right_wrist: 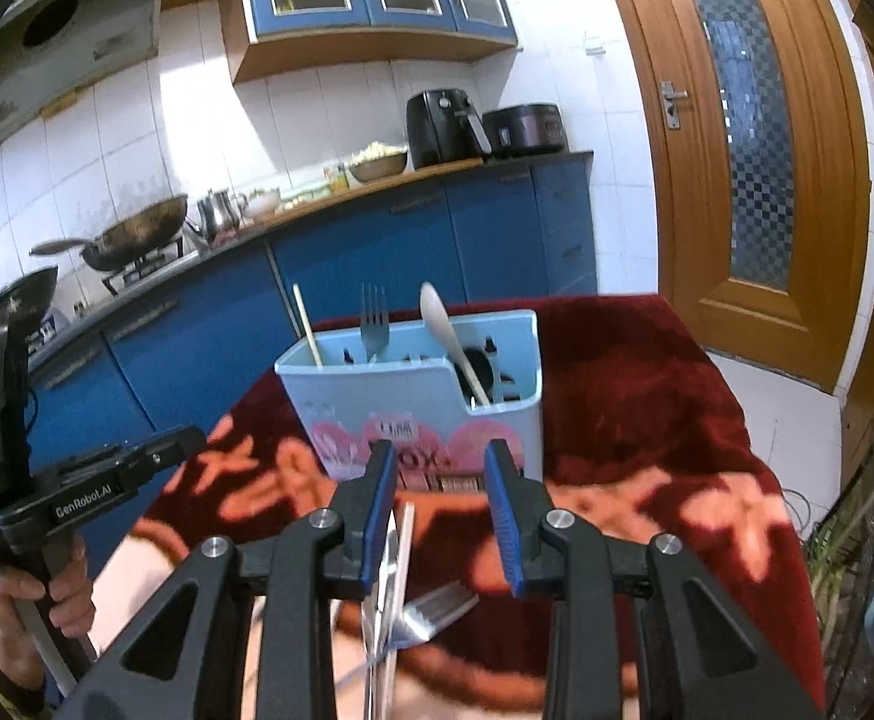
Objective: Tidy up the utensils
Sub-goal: 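Move both tools back to the remaining utensils on the blanket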
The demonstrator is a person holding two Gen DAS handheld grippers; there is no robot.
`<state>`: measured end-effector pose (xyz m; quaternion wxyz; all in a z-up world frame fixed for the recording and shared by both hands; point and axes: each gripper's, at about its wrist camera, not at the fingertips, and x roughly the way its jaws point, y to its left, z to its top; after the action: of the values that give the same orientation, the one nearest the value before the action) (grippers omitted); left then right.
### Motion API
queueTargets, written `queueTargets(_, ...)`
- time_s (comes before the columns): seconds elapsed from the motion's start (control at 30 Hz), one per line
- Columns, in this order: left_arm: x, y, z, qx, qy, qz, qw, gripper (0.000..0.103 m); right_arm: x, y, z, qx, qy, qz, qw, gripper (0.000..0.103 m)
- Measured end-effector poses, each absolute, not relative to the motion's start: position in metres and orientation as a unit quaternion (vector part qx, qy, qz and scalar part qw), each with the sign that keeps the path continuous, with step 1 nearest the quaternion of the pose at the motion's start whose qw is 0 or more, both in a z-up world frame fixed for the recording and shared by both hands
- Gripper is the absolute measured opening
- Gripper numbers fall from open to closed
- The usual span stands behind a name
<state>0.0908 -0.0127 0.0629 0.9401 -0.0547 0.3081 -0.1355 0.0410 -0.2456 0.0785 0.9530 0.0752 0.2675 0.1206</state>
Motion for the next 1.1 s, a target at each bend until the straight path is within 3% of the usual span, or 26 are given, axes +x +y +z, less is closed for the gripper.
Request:
queueTargets(0.77, 0.079, -0.031, 0.005, -0.023, 0.452, -0.161, 0.877, 0.018, 0.044, -0.251, 0.004, 0.158, 0.448, 0.122, 0.871, 0.034)
queueTargets(1.1, 0.082, -0.034, -0.006, -0.038, 0.484, -0.180, 0.856, 0.018, 0.058, -0.250, -0.007, 0.206, 0.468, 0.130, 0.850, 0.034)
